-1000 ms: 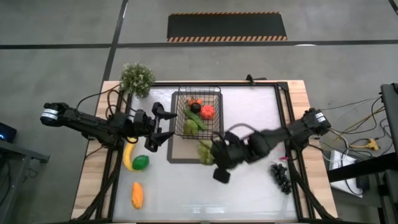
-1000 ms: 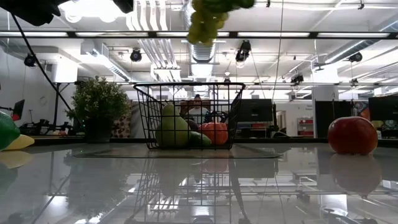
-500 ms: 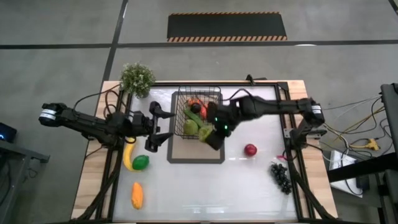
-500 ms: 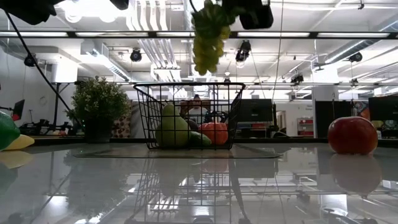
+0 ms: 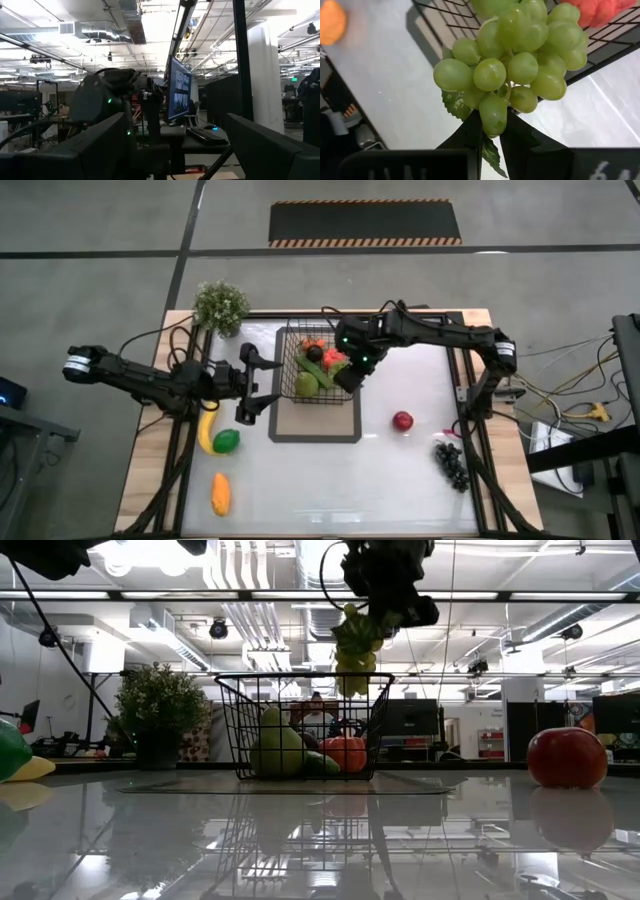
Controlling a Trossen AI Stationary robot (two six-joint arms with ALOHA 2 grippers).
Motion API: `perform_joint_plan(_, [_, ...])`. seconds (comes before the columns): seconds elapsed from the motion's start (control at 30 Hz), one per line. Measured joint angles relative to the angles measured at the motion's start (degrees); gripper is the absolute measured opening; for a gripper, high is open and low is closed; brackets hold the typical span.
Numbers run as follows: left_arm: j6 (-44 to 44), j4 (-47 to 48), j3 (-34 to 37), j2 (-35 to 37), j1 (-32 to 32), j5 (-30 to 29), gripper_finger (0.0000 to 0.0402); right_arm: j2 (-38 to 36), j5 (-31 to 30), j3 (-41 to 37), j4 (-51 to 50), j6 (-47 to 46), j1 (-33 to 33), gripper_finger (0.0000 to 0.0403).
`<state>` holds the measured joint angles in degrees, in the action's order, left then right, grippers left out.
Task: Build produce basket
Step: Put the green grapes into the black wire basket
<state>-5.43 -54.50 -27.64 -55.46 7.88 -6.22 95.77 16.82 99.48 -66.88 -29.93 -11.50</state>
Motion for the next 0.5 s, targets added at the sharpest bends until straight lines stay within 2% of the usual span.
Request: perform_joint_plan(0.5, [-1.5, -0.3, 0.0, 0.2, 0.0, 0.0, 0.0325, 6.9, -0.3, -0.3, 0.3, 4.4, -0.5, 0.0048])
